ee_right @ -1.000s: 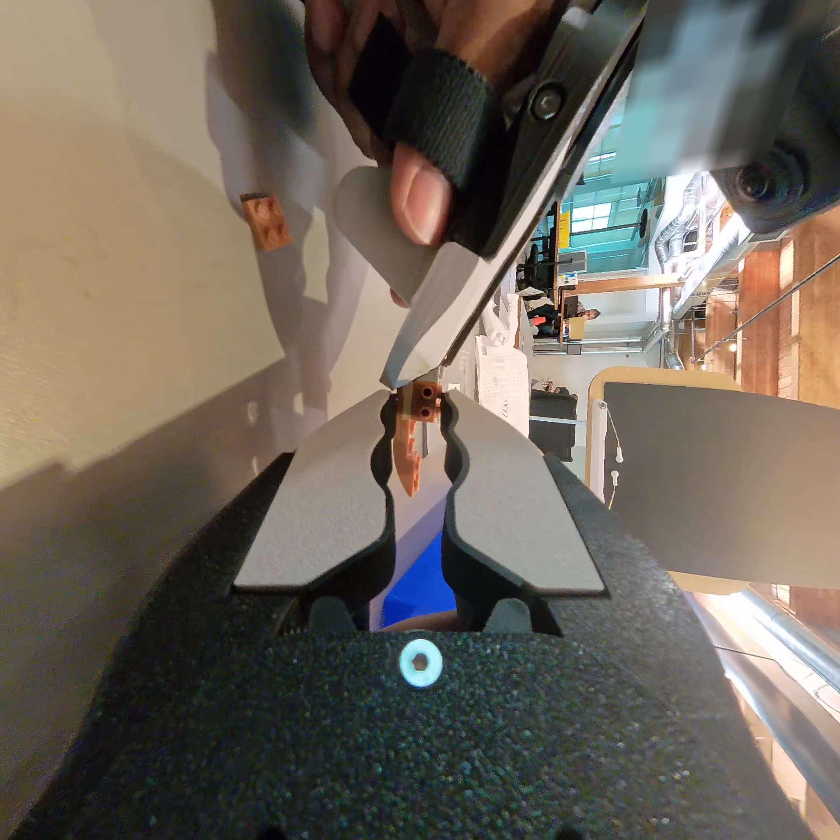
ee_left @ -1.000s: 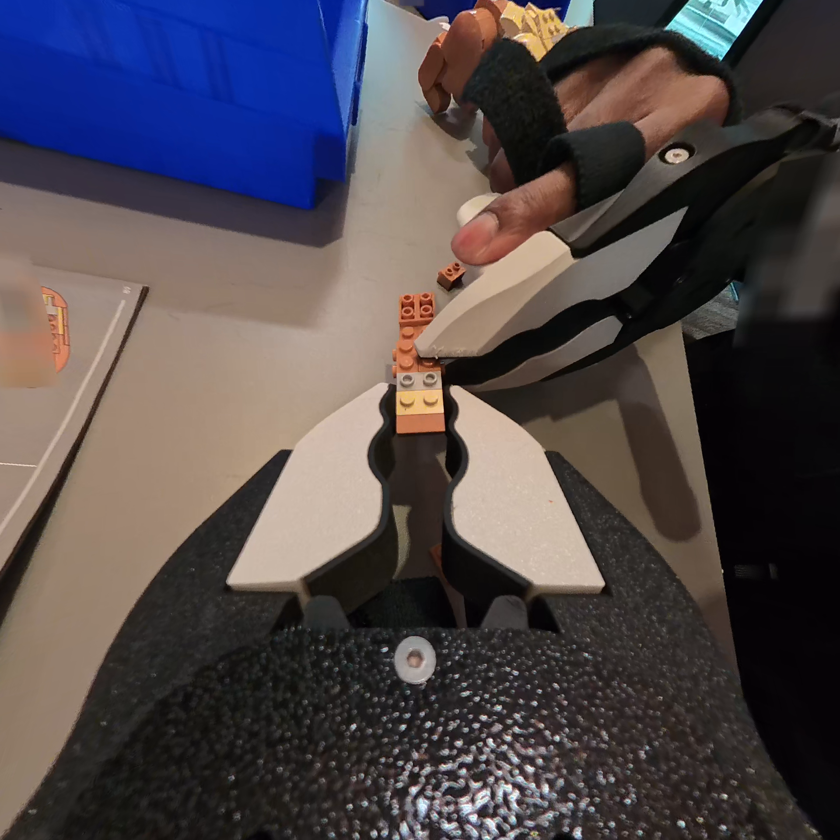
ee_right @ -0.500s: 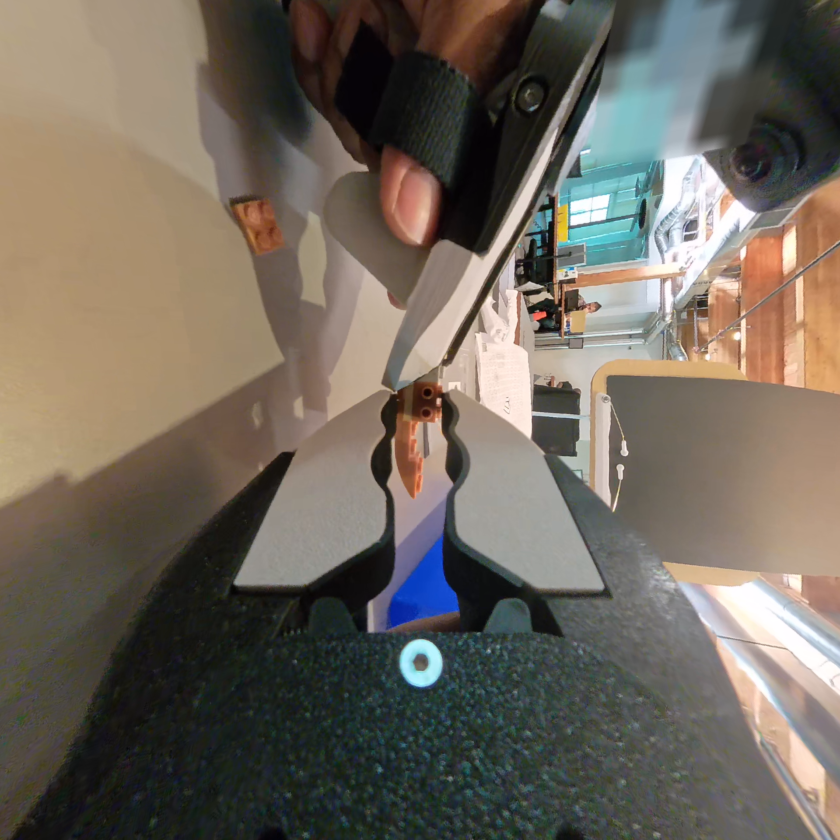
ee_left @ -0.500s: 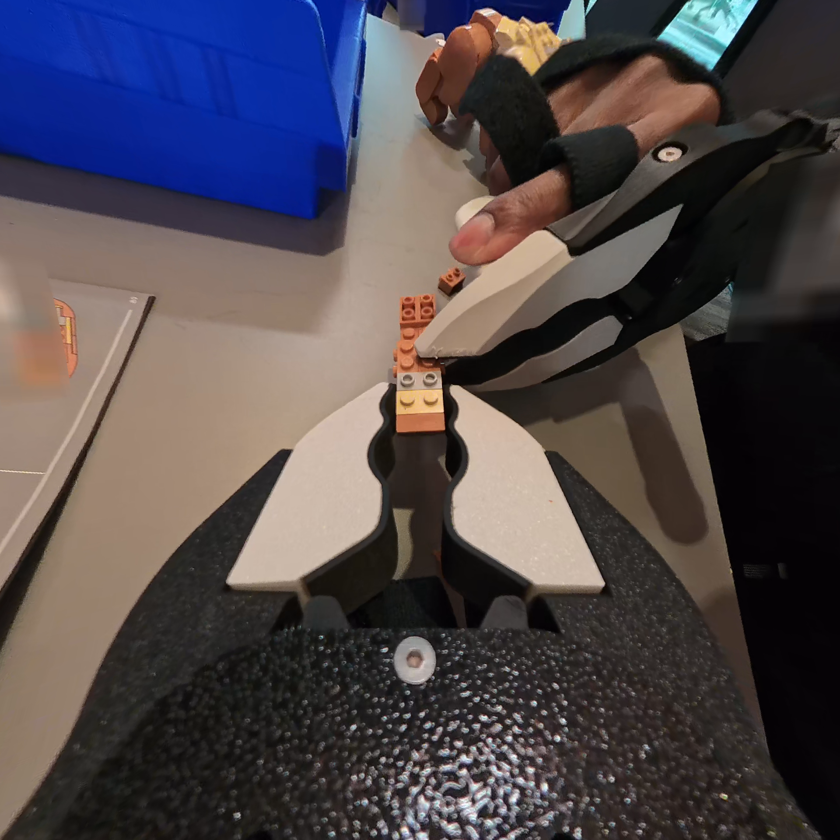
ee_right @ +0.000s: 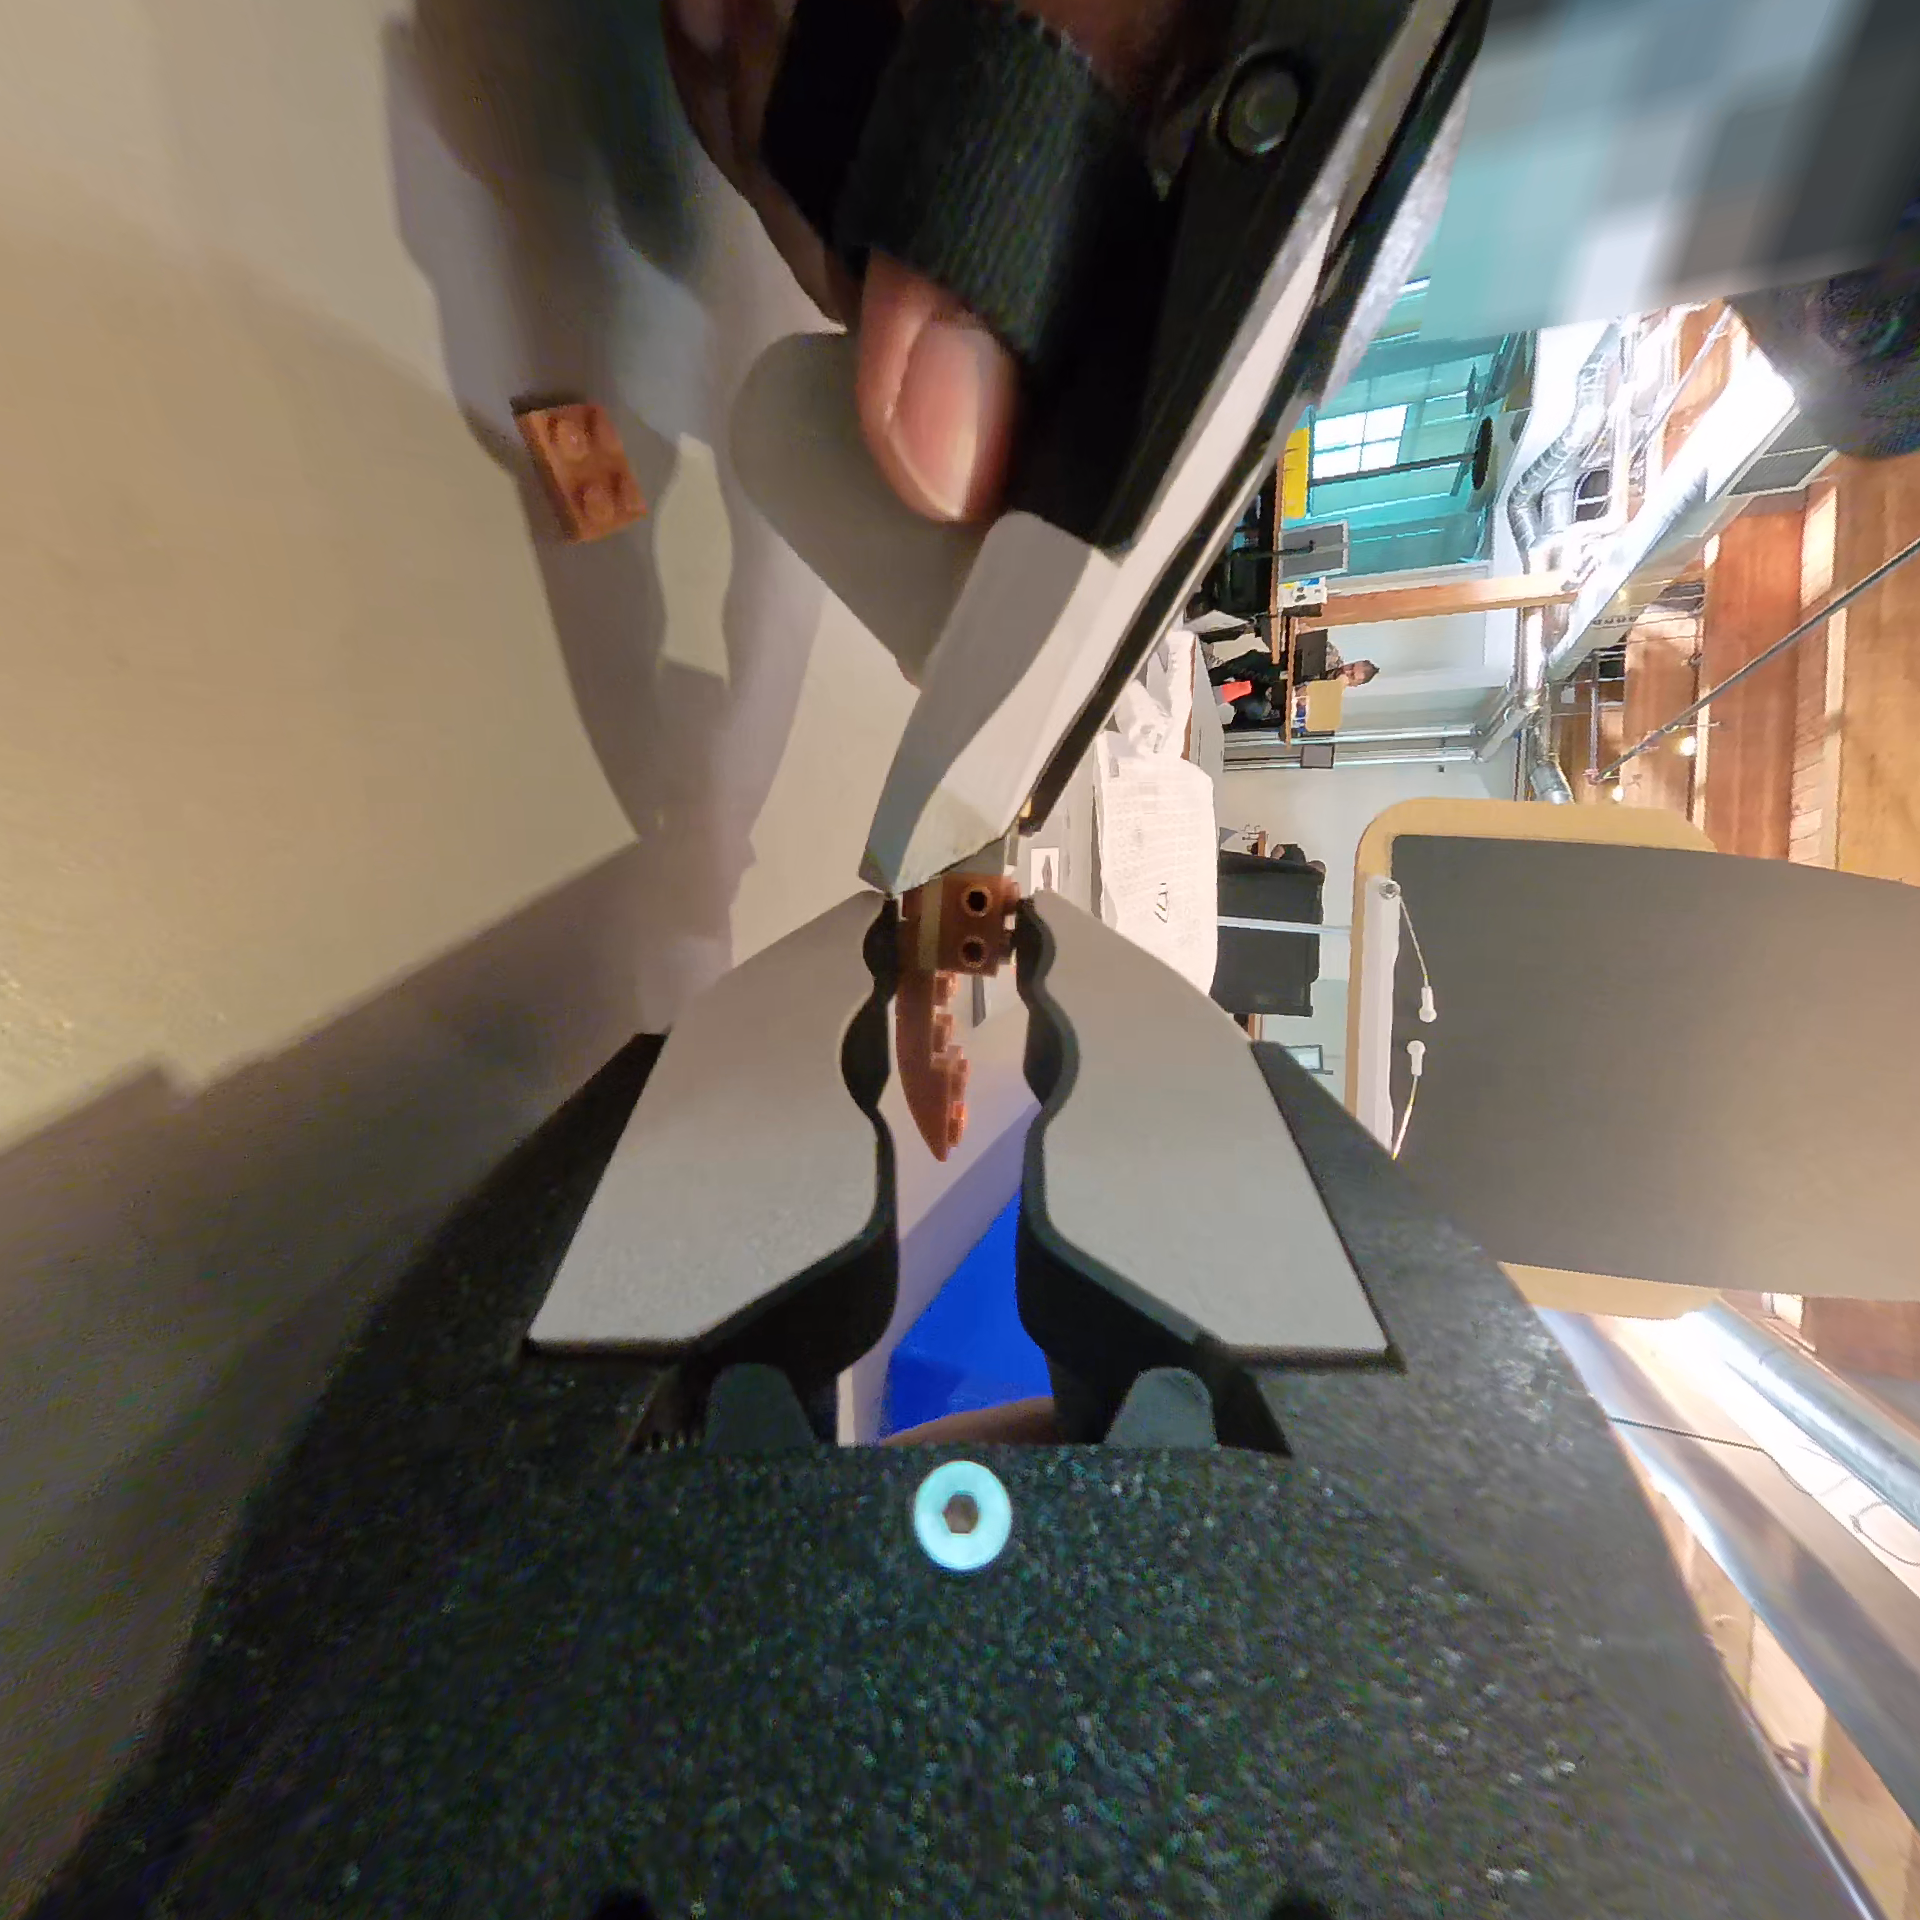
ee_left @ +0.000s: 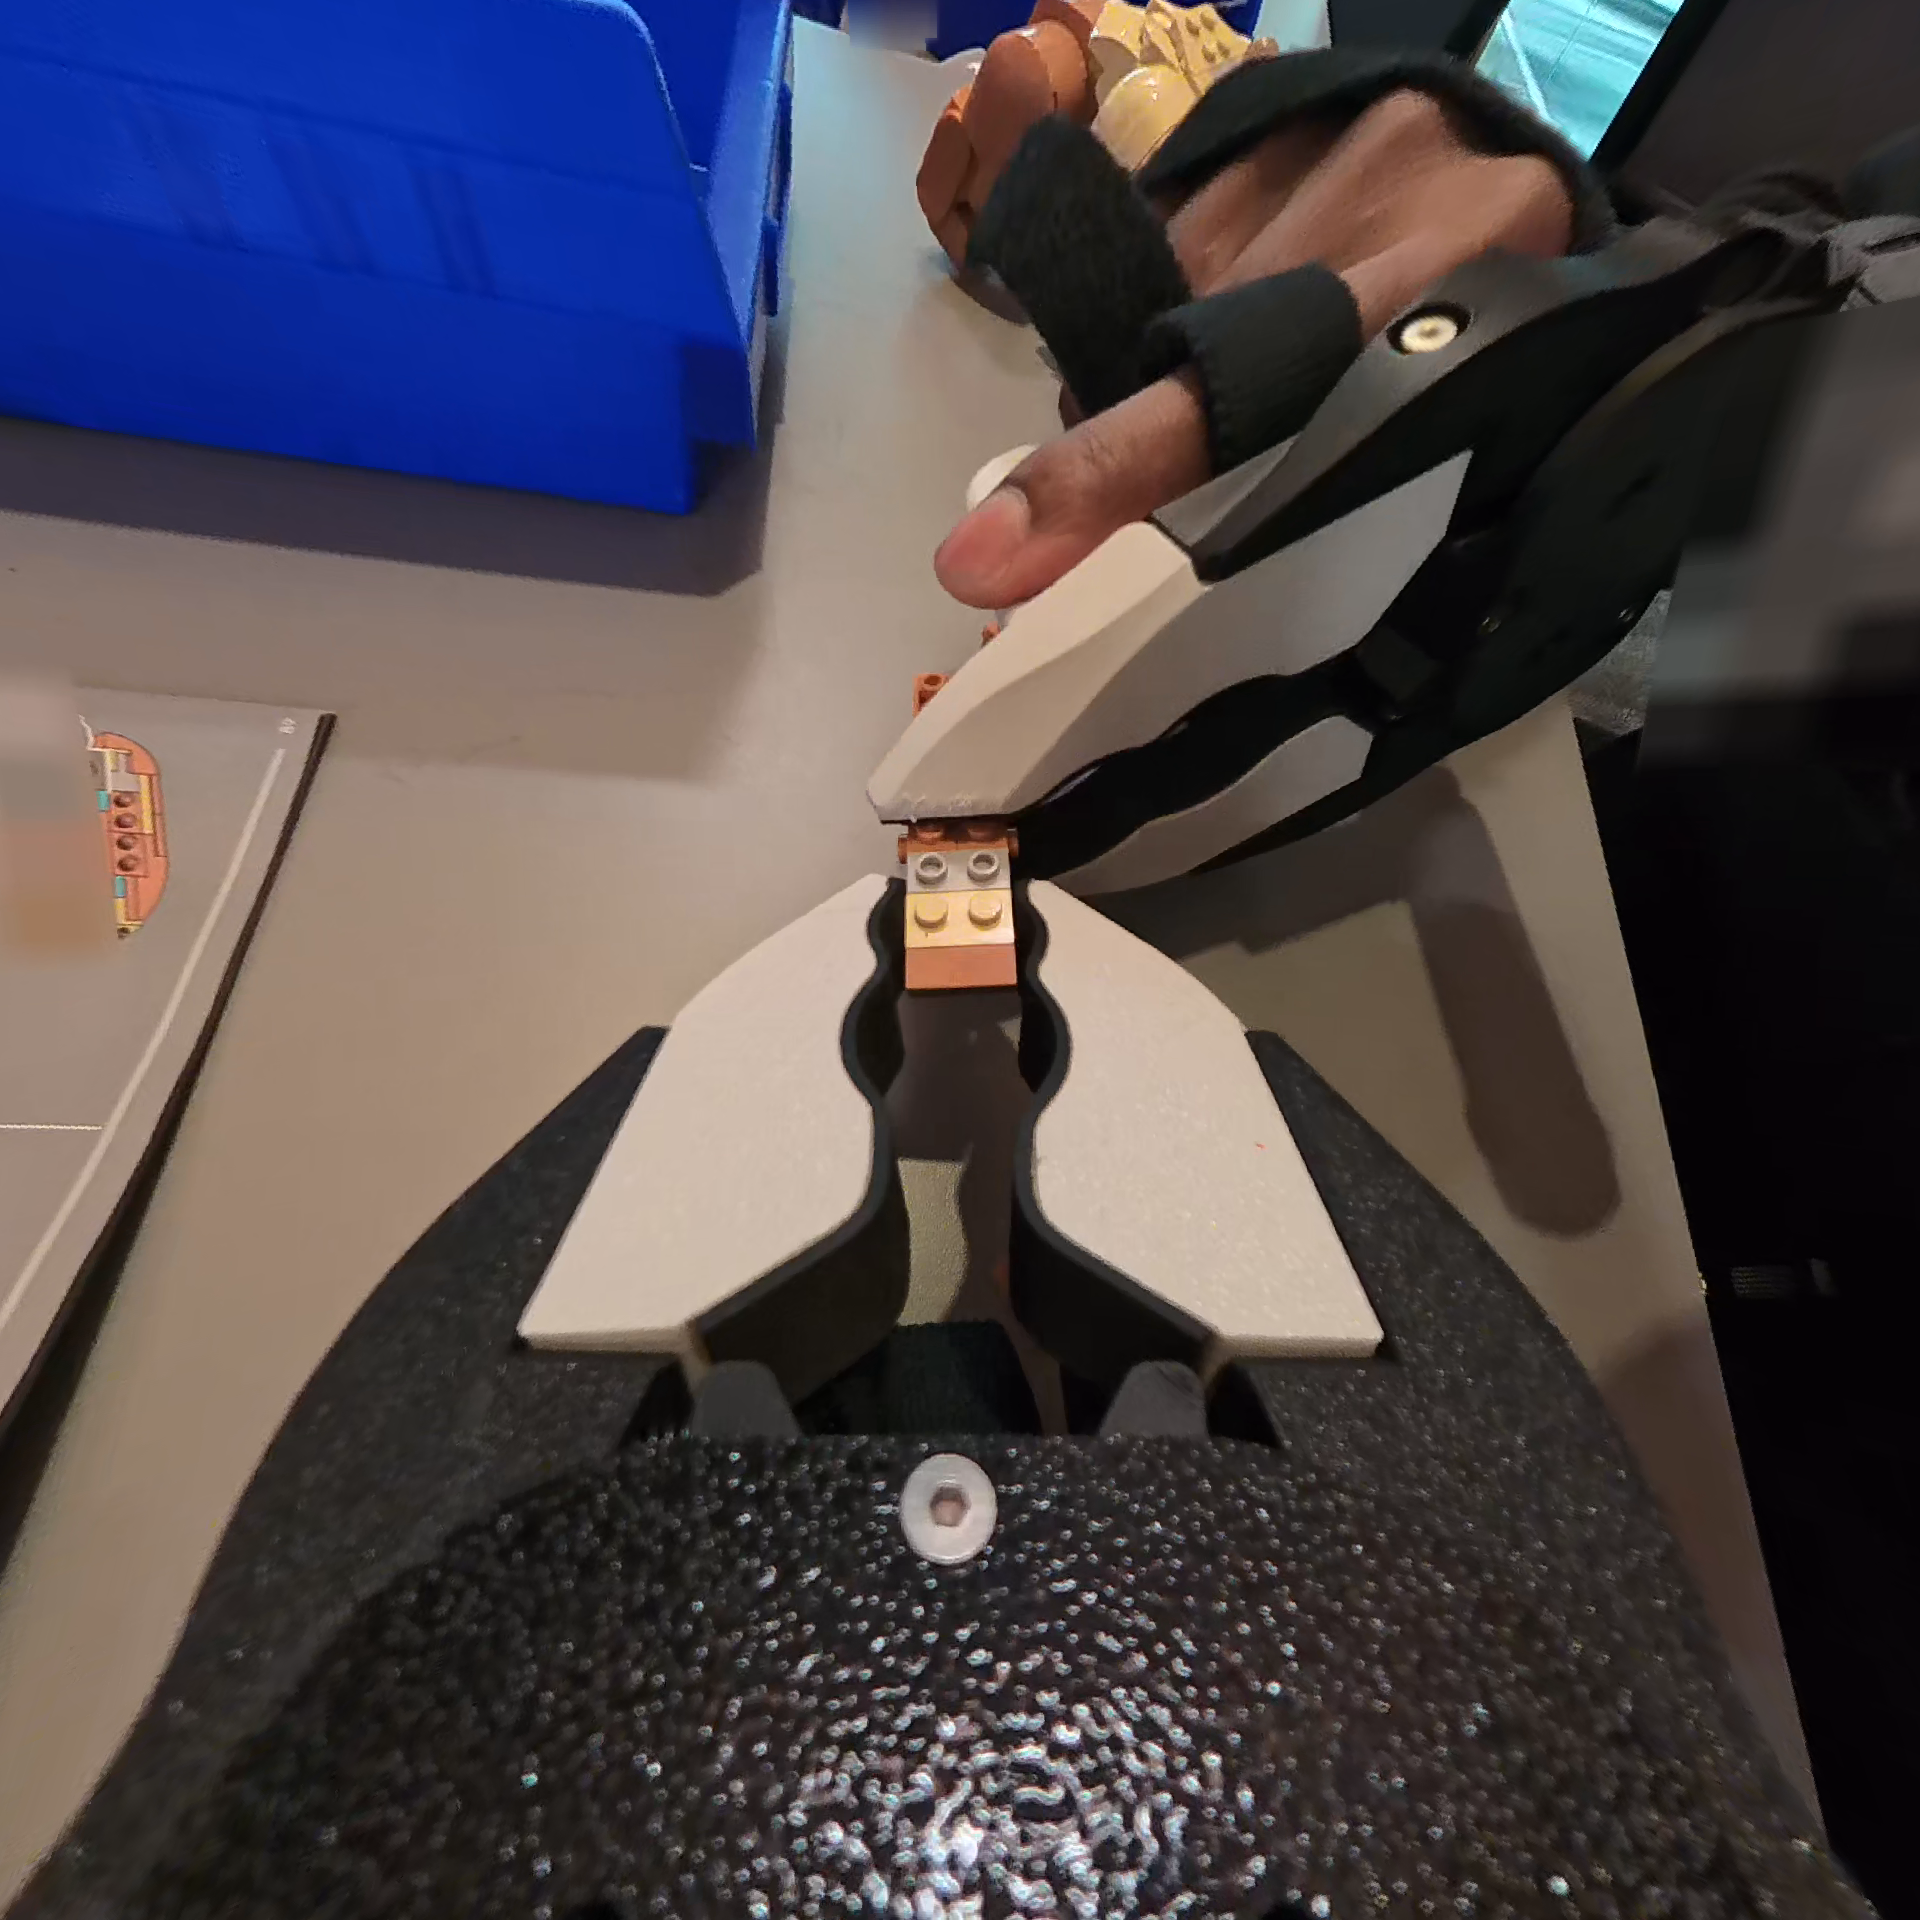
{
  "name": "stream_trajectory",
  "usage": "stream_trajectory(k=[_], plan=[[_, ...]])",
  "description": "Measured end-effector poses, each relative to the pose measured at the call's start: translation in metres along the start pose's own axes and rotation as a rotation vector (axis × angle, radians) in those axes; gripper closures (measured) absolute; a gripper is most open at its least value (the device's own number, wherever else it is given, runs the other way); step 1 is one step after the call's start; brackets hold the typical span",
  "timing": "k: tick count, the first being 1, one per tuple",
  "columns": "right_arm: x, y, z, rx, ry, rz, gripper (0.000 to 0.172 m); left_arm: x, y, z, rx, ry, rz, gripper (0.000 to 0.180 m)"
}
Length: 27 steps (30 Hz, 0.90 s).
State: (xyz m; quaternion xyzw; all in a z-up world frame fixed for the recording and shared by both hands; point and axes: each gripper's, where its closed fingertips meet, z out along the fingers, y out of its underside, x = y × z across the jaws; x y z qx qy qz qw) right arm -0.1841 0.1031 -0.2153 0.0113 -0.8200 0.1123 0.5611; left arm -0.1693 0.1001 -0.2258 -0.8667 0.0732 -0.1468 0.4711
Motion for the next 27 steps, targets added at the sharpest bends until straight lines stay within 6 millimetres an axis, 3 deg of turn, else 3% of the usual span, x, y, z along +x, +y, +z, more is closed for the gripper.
stream_trajectory(k=[11,18,23,27], plan=[[-0.002,0.002,-0.001,-0.029,-0.020,-0.020,0.152,0.002,0.001,0.002,0.001,0.010,-0.012,0.162],[-0.007,0.009,0.002,0.015,-0.165,0.270,0.135,-0.016,0.005,-0.002,-0.019,-0.064,0.028,0.162],[-0.009,0.023,-0.009,0.044,-0.331,0.484,0.138,-0.027,0.017,-0.004,-0.087,-0.086,0.062,0.163],[-0.015,0.033,-0.015,0.045,-0.417,0.536,0.143,-0.030,0.028,-0.003,-0.145,-0.077,0.059,0.163]])
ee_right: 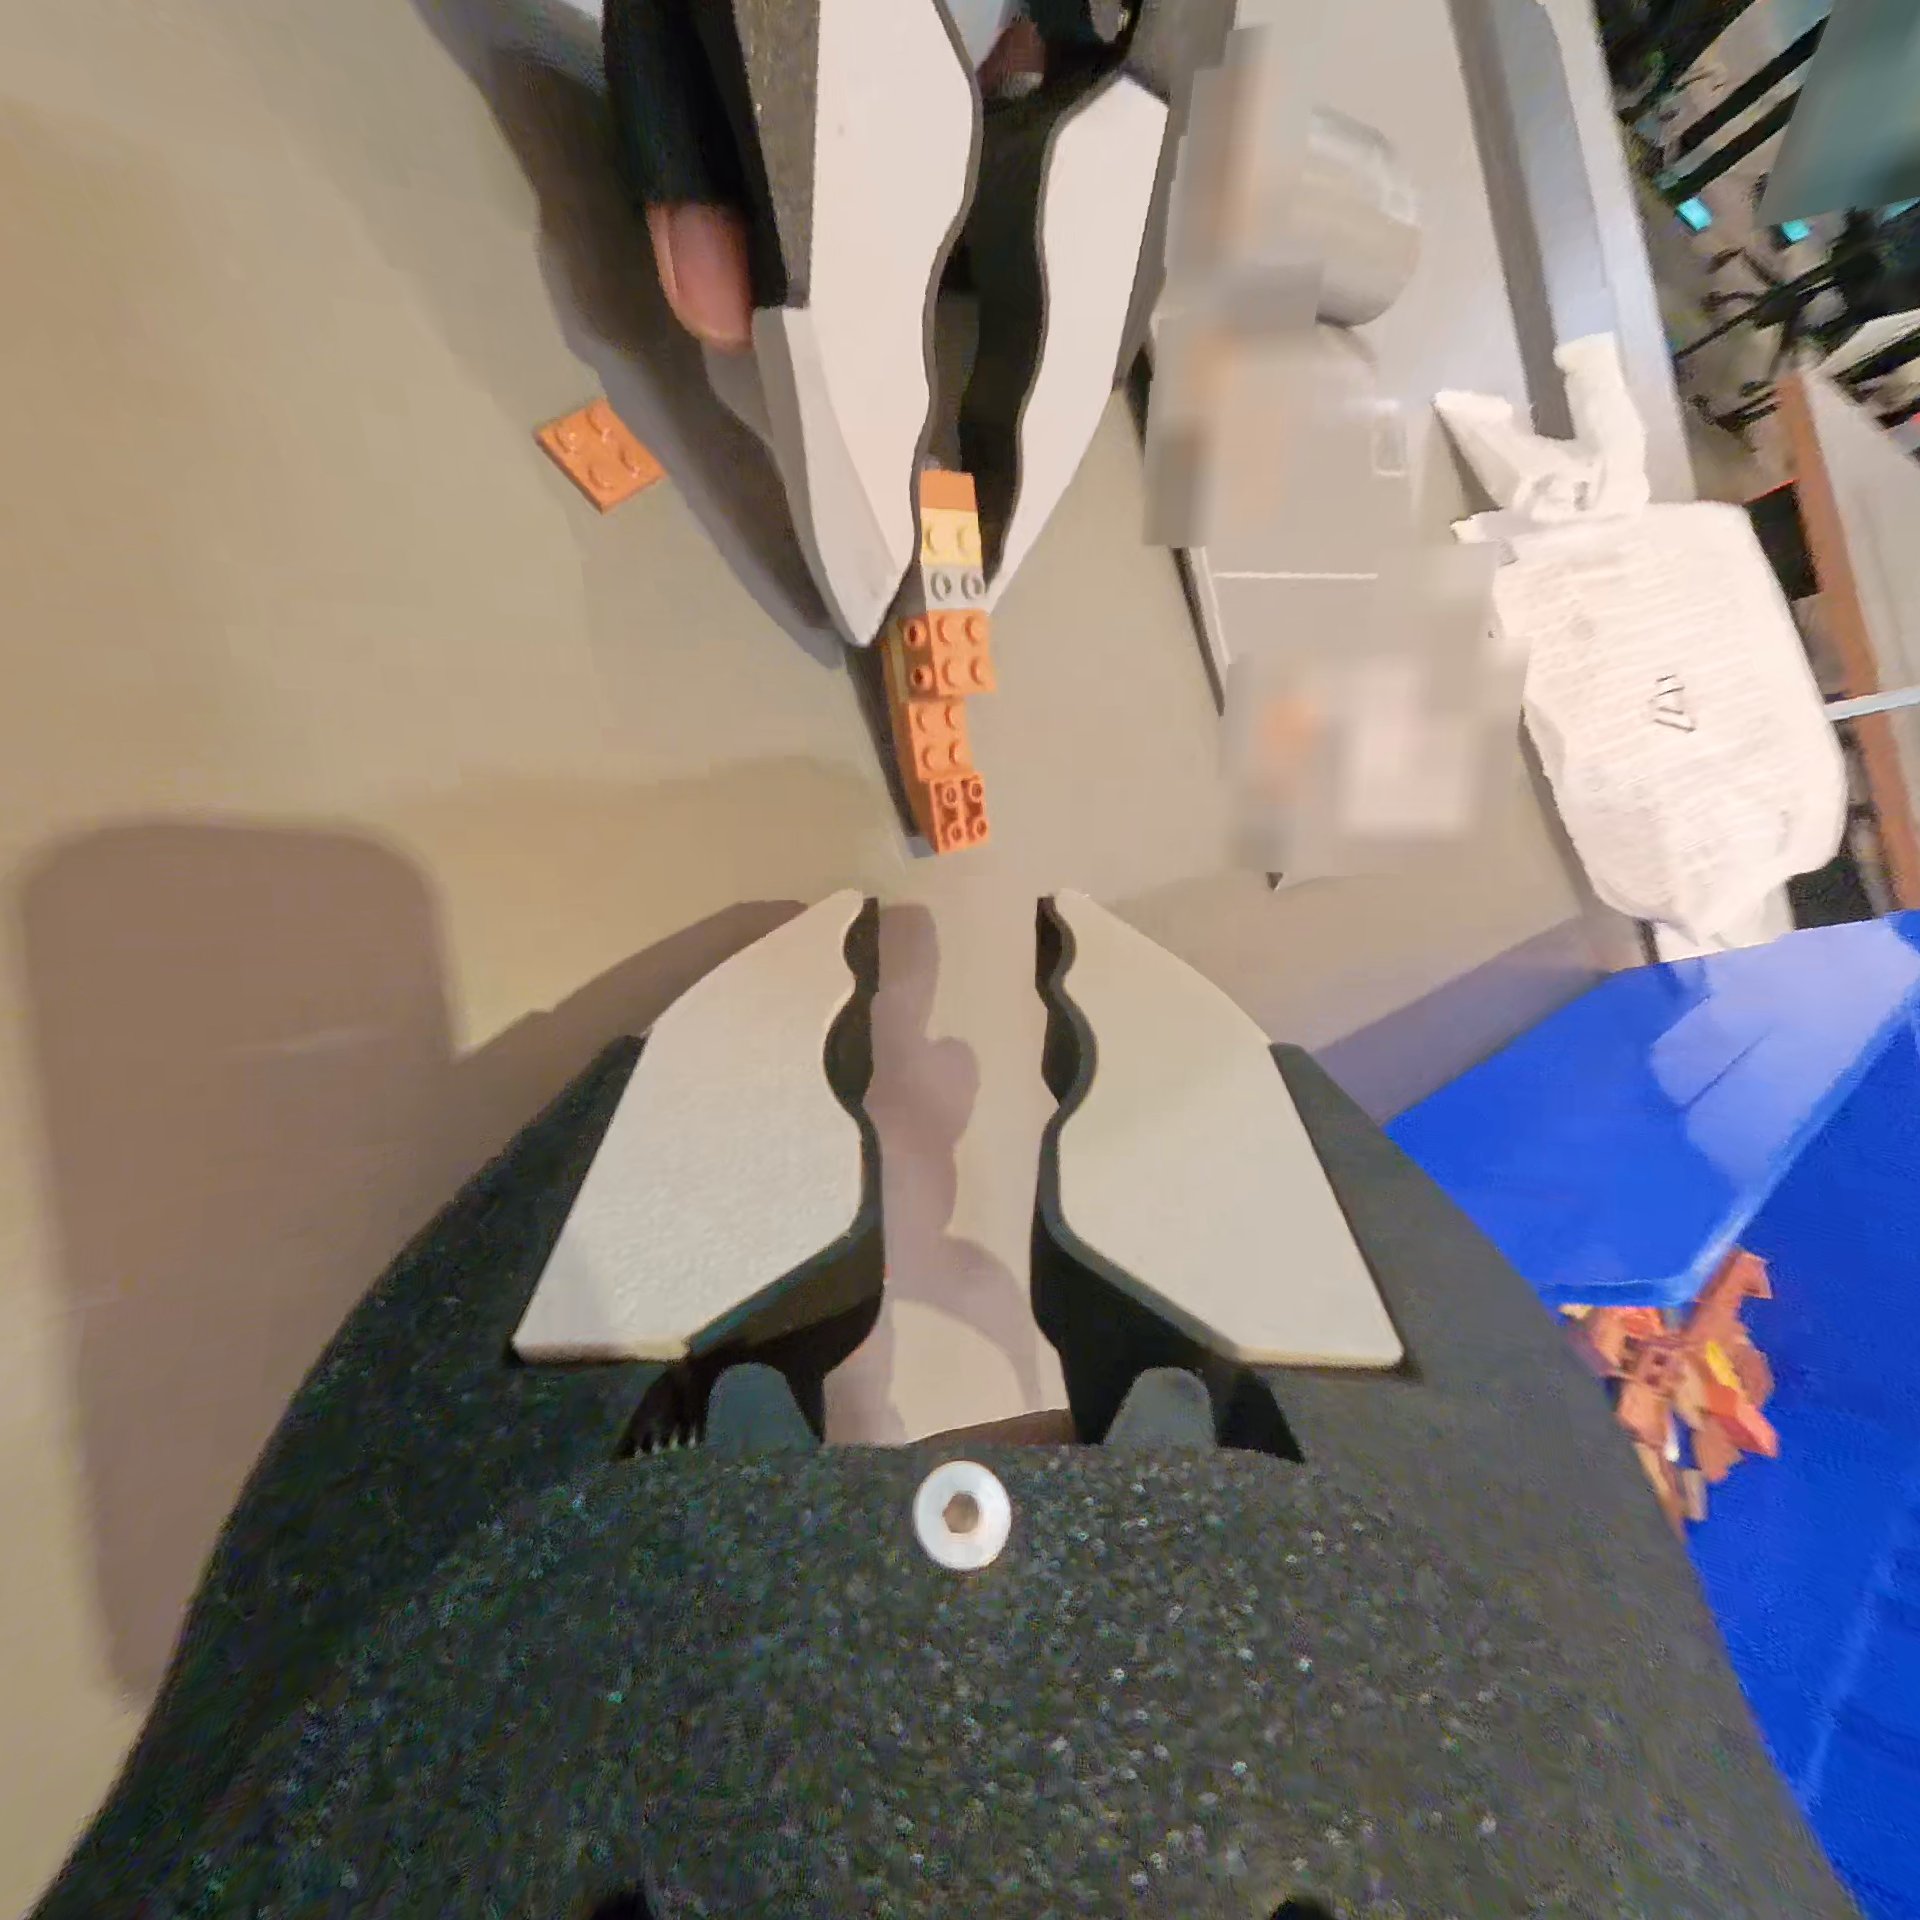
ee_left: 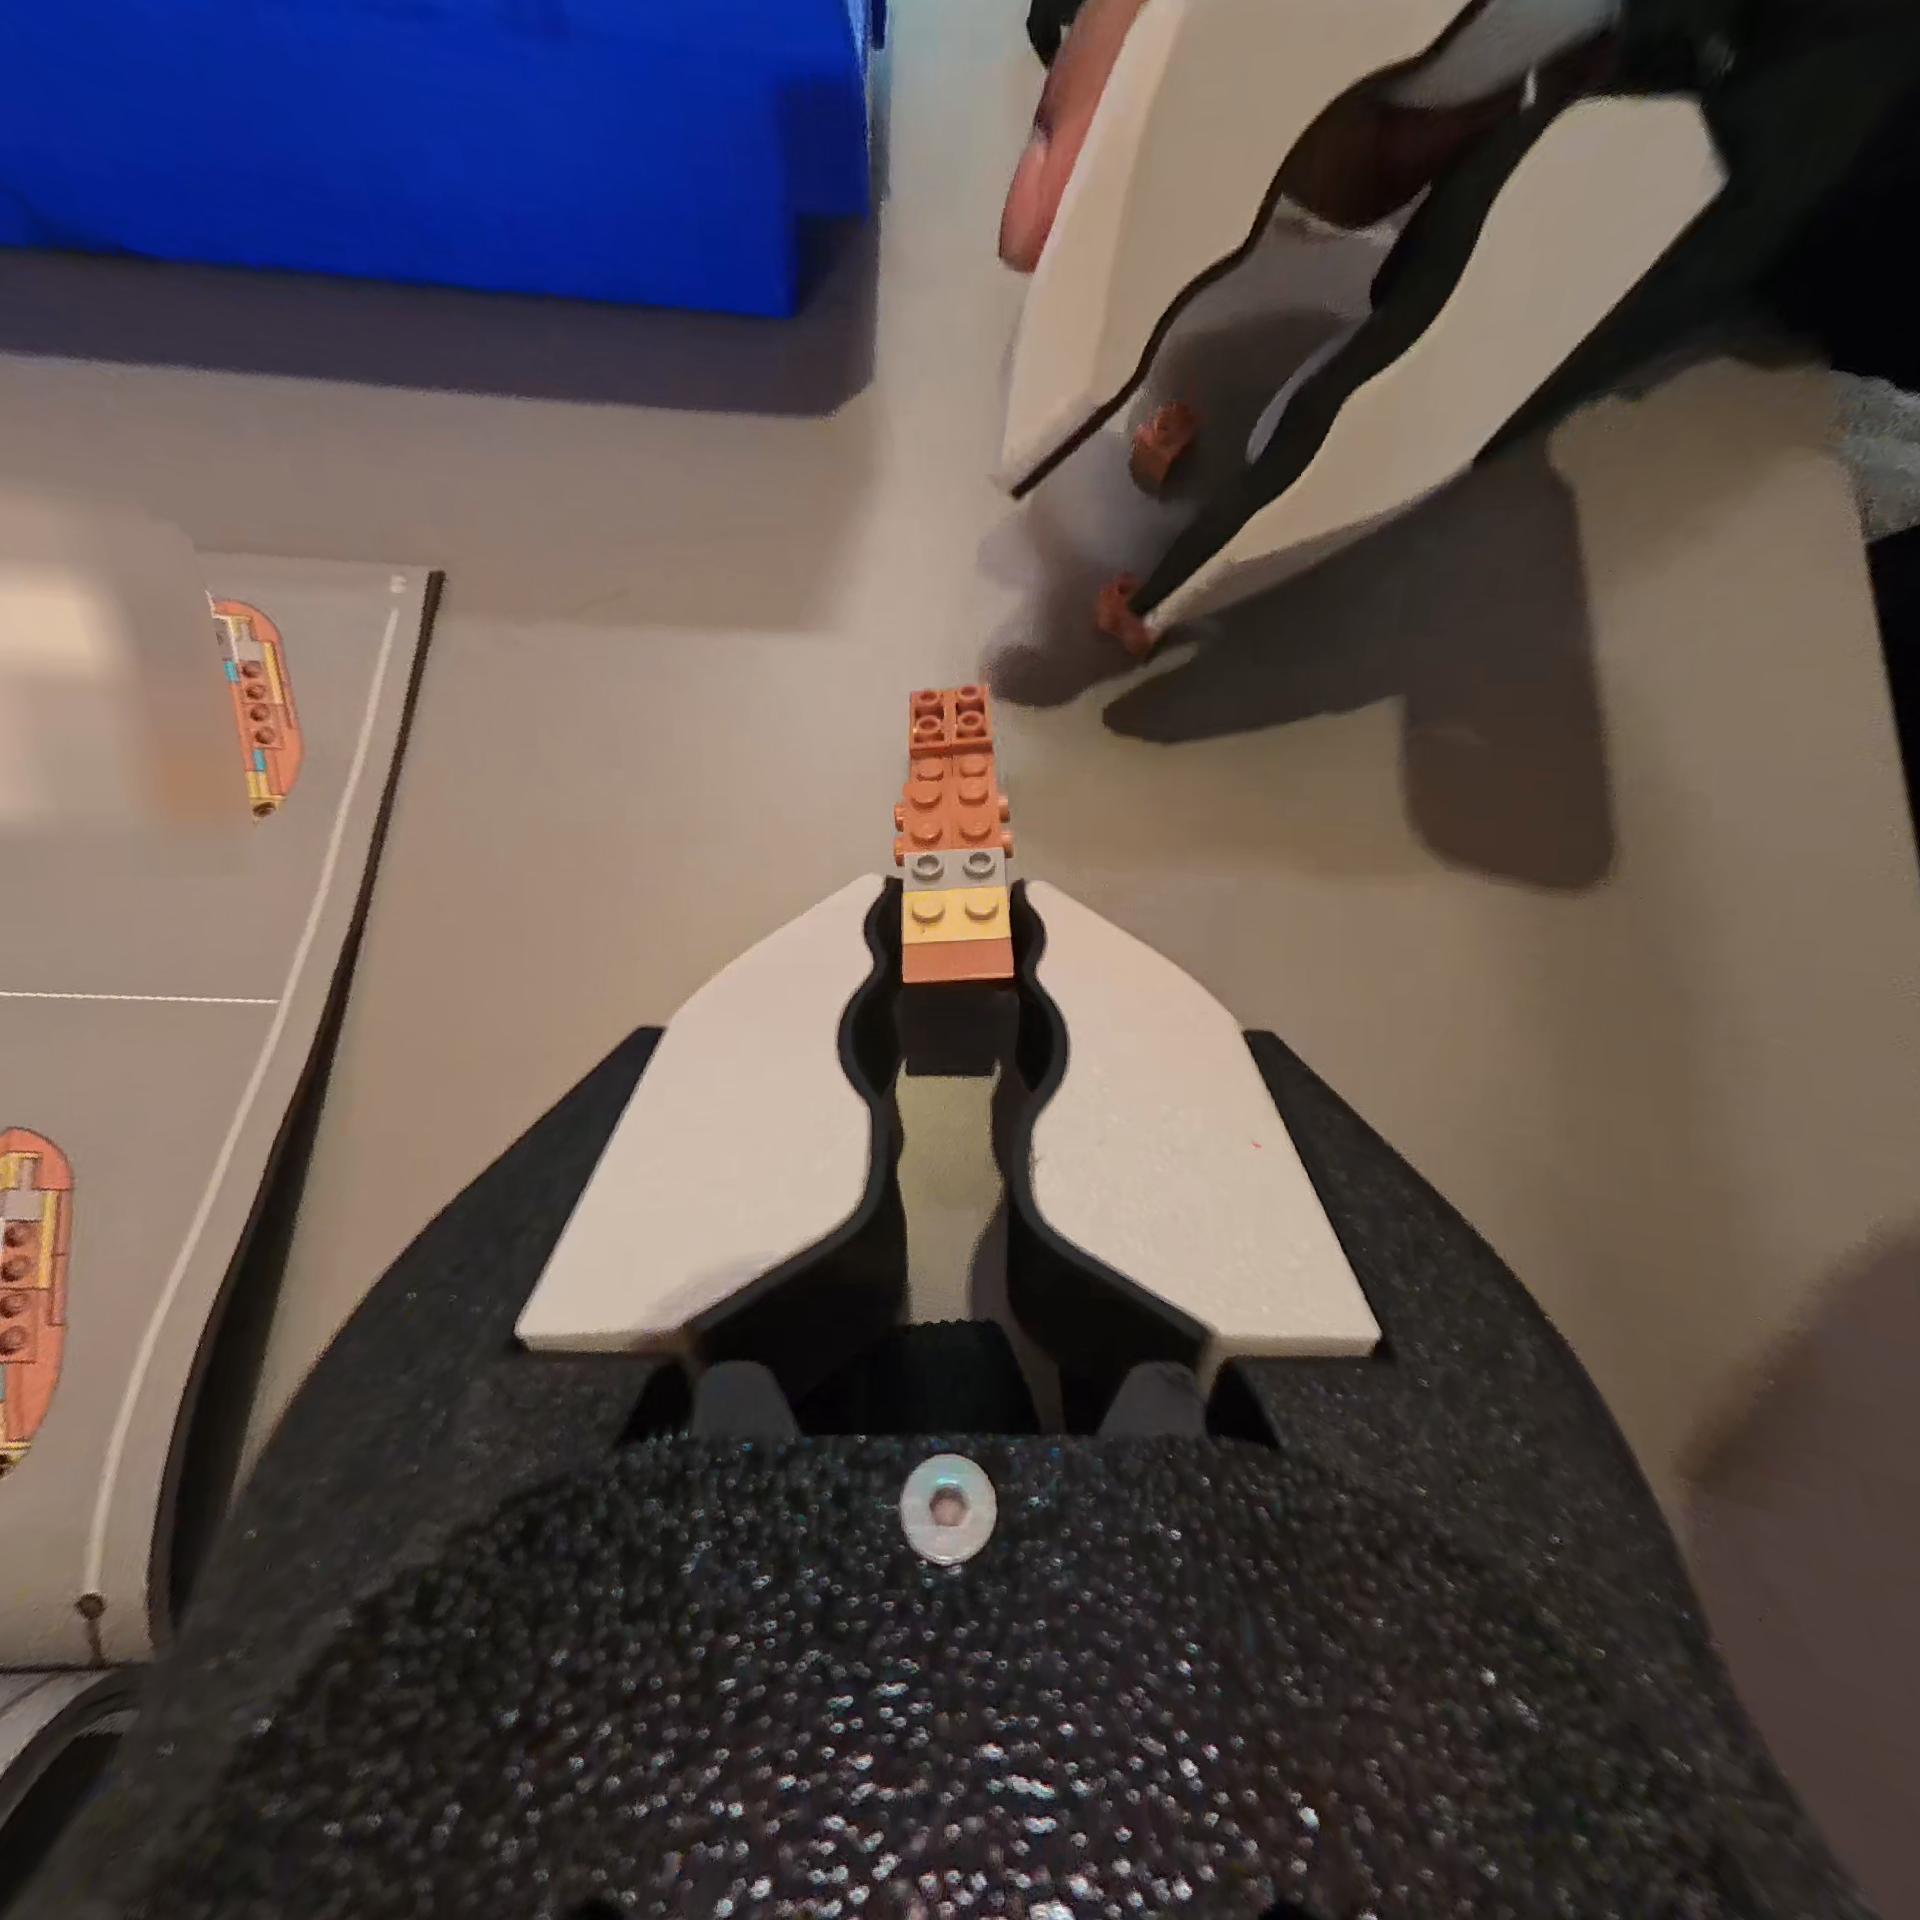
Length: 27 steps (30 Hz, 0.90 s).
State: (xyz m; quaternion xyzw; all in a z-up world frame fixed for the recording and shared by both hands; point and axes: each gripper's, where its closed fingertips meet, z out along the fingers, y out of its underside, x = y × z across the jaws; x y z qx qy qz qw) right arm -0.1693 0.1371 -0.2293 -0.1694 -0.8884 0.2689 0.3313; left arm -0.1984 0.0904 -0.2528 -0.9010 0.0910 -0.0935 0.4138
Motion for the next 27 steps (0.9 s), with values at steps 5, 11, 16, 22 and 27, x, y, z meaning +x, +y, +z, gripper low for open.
stream_trajectory(k=[5,11,16,22,27], plan=[[-0.006,0.012,-0.004,-0.034,-0.072,0.001,0.143,0.001,0.011,0.003,-0.076,-0.002,0.025,0.163],[-0.006,0.010,-0.014,0.057,-0.109,0.021,0.143,0.000,0.012,0.001,-0.069,0.004,0.016,0.159],[-0.008,0.024,-0.015,0.044,-0.149,0.051,0.144,0.002,0.011,0.000,-0.057,0.025,0.026,0.153],[-0.019,0.027,-0.005,-0.014,-0.166,0.027,0.147,0.003,0.010,0.000,-0.051,0.032,0.029,0.153],[-0.020,0.027,0.000,-0.023,-0.172,0.039,0.147,0.003,0.011,0.000,-0.058,0.033,0.036,0.153]])
